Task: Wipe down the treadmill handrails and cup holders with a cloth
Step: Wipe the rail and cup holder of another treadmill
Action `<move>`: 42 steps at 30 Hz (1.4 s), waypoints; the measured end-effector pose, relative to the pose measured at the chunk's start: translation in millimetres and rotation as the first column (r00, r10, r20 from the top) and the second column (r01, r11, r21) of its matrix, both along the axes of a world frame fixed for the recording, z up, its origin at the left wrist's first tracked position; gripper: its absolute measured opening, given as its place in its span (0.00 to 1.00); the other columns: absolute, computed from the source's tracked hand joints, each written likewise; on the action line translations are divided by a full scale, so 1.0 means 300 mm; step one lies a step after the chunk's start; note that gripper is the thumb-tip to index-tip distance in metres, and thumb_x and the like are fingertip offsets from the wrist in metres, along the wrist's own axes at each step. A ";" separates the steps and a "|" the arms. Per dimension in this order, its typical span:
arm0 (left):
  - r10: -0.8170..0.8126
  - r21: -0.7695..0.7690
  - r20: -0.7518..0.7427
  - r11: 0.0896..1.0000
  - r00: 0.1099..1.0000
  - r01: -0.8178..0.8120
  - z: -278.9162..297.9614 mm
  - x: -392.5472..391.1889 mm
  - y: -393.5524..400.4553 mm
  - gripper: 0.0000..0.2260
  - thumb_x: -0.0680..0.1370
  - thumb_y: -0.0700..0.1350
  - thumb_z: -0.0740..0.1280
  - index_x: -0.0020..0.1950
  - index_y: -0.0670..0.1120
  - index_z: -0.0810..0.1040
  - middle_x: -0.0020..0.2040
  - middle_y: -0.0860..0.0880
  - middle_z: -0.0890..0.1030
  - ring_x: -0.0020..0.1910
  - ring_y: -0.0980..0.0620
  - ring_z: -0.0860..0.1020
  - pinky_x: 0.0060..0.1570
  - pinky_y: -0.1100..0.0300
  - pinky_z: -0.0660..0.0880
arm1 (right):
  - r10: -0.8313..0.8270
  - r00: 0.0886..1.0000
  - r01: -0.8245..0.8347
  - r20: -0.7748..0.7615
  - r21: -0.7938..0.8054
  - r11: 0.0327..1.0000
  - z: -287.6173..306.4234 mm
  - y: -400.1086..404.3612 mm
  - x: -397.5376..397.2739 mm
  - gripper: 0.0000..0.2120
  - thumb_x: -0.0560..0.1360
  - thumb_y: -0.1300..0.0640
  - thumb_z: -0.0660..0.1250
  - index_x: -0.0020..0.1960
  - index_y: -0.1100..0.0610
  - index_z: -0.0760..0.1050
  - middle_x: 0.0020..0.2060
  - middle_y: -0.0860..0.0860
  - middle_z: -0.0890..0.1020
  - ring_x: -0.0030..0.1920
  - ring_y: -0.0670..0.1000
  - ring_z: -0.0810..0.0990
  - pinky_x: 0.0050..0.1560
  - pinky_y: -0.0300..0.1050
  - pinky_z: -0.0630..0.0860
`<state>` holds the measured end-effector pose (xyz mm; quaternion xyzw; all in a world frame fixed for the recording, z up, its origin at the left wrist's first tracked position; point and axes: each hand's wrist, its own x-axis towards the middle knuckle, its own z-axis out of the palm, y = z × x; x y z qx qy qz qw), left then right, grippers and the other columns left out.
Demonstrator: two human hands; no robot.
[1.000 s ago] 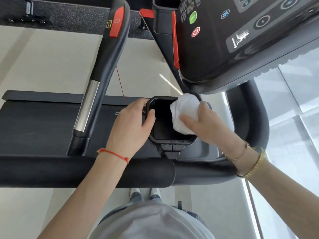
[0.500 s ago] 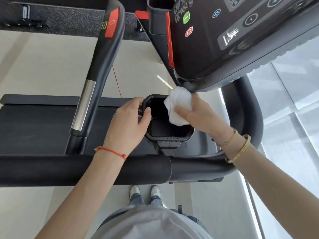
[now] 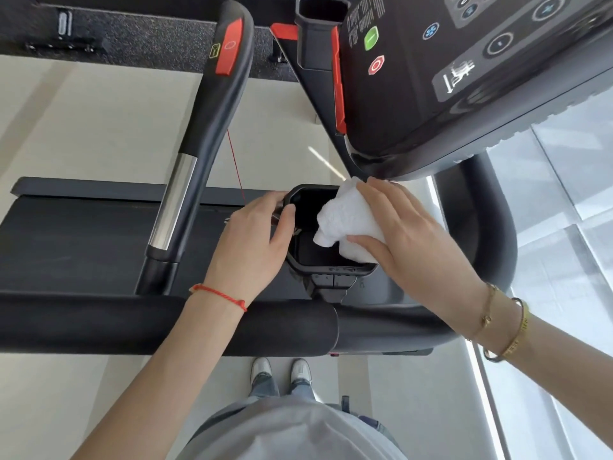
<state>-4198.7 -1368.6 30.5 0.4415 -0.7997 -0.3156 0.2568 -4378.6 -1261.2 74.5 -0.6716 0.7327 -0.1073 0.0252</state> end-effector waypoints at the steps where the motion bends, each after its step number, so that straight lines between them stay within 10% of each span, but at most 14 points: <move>1: -0.001 0.007 -0.003 1.000 1.000 0.001 0.003 0.002 0.001 0.12 0.82 0.47 0.59 0.63 0.49 0.78 0.50 0.53 0.82 0.46 0.59 0.78 0.48 0.64 0.74 | 0.031 0.997 -0.033 -0.074 -0.025 0.999 0.000 0.003 0.003 0.28 0.77 0.50 0.65 0.70 0.66 0.69 0.66 0.61 0.74 0.68 0.62 0.73 0.71 0.53 0.69; 10: -0.010 0.037 -0.018 0.999 1.000 0.011 0.017 0.005 0.001 0.13 0.82 0.47 0.59 0.65 0.48 0.77 0.54 0.52 0.82 0.50 0.56 0.79 0.52 0.58 0.77 | 0.270 0.951 -0.287 -0.149 -0.108 0.952 -0.033 -0.051 -0.023 0.25 0.75 0.64 0.72 0.69 0.68 0.70 0.67 0.62 0.74 0.70 0.64 0.70 0.71 0.60 0.68; 19: 0.006 0.064 -0.005 0.998 1.000 -0.006 0.007 0.015 -0.009 0.11 0.82 0.40 0.55 0.57 0.45 0.77 0.37 0.58 0.73 0.36 0.61 0.73 0.34 0.71 0.67 | 0.354 0.882 -0.315 -0.311 0.169 0.934 -0.008 -0.310 0.013 0.31 0.79 0.39 0.50 0.75 0.56 0.62 0.66 0.52 0.73 0.62 0.54 0.74 0.59 0.46 0.69; 23: 0.001 0.082 -0.020 0.997 1.000 0.001 0.009 0.021 -0.006 0.12 0.82 0.41 0.56 0.59 0.48 0.78 0.35 0.60 0.73 0.37 0.65 0.73 0.35 0.72 0.66 | 0.381 0.831 -0.311 -0.406 0.230 0.922 -0.023 -0.271 -0.014 0.27 0.82 0.43 0.50 0.77 0.55 0.56 0.63 0.52 0.72 0.59 0.55 0.73 0.59 0.49 0.70; 27: -0.005 0.078 -0.009 0.997 1.000 0.006 0.013 0.020 -0.004 0.12 0.82 0.43 0.56 0.61 0.49 0.77 0.41 0.57 0.78 0.39 0.59 0.76 0.39 0.64 0.71 | 0.349 0.830 -0.282 -0.435 0.213 0.935 -0.033 -0.231 -0.025 0.29 0.80 0.52 0.59 0.77 0.59 0.55 0.61 0.55 0.72 0.57 0.56 0.73 0.55 0.48 0.71; 35: -0.006 0.060 0.014 0.998 1.000 0.005 -0.001 0.019 -0.007 0.07 0.82 0.44 0.57 0.48 0.48 0.74 0.34 0.56 0.71 0.33 0.59 0.71 0.31 0.66 0.63 | 0.337 0.835 -0.240 -0.434 0.263 0.934 -0.030 -0.335 0.017 0.21 0.82 0.45 0.48 0.67 0.58 0.63 0.54 0.52 0.73 0.52 0.54 0.74 0.49 0.47 0.70; 42: -0.031 0.056 -0.024 0.998 0.999 0.032 -0.003 0.024 -0.009 0.11 0.81 0.48 0.60 0.61 0.52 0.77 0.48 0.59 0.80 0.47 0.63 0.78 0.45 0.74 0.71 | 0.125 0.756 -0.086 -0.642 0.092 0.992 -0.045 -0.231 0.024 0.19 0.76 0.58 0.52 0.66 0.55 0.67 0.44 0.48 0.73 0.41 0.48 0.72 0.38 0.41 0.64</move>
